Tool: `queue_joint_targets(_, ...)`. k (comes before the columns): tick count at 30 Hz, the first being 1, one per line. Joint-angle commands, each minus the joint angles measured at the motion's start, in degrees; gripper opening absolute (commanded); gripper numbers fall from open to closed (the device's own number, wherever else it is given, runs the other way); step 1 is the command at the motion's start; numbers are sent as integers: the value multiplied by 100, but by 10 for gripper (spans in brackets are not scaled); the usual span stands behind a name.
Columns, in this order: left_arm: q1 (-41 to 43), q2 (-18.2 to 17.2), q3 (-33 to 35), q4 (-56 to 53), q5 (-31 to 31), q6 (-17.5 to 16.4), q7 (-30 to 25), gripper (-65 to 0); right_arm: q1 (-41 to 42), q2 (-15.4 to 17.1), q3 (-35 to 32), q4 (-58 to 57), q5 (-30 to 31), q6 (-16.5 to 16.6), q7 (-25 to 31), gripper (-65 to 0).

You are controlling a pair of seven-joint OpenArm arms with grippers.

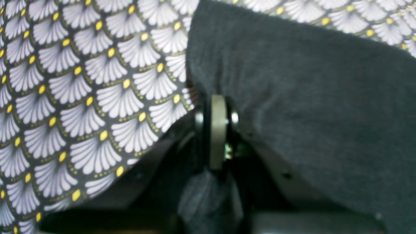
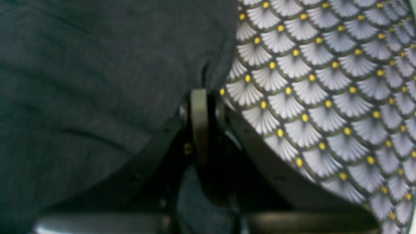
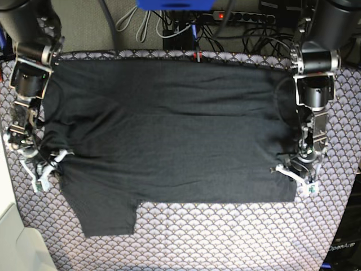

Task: Fold the T-shirt properly
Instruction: 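Lift the hem half with both grippers and fold it over toward the collar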

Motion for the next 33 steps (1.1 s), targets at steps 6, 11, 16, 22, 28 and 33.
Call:
queue_joint_targets(6, 135, -82, -17, 676, -22, -14, 43, -645, -135, 20, 302, 778, 81, 115, -230, -650)
queue_joint_targets(11, 451, -82, -17, 1273, -22, -14, 272, -645, -548, 20, 319, 1244, 90, 115, -230, -650)
queue_joint_targets(16, 715, -82, -17, 1704, -22, 13, 281, -645, -944, 55, 310, 1631, 547, 115, -230, -650)
queue_joint_targets(22, 1058, -82, -202, 2100, -22, 21, 289, -645, -1199, 126, 310, 1991, 635, 115, -450, -650)
queue_joint_targets(28, 1155, -30, -888, 2319, -22, -23, 808, -645, -1506, 108, 319, 2360, 643, 115, -450, -650)
queue_joint_targets(33, 1199, -39, -905, 2328, -22, -23, 861, -645, -1735, 99, 319, 2694, 661, 115, -450, -650)
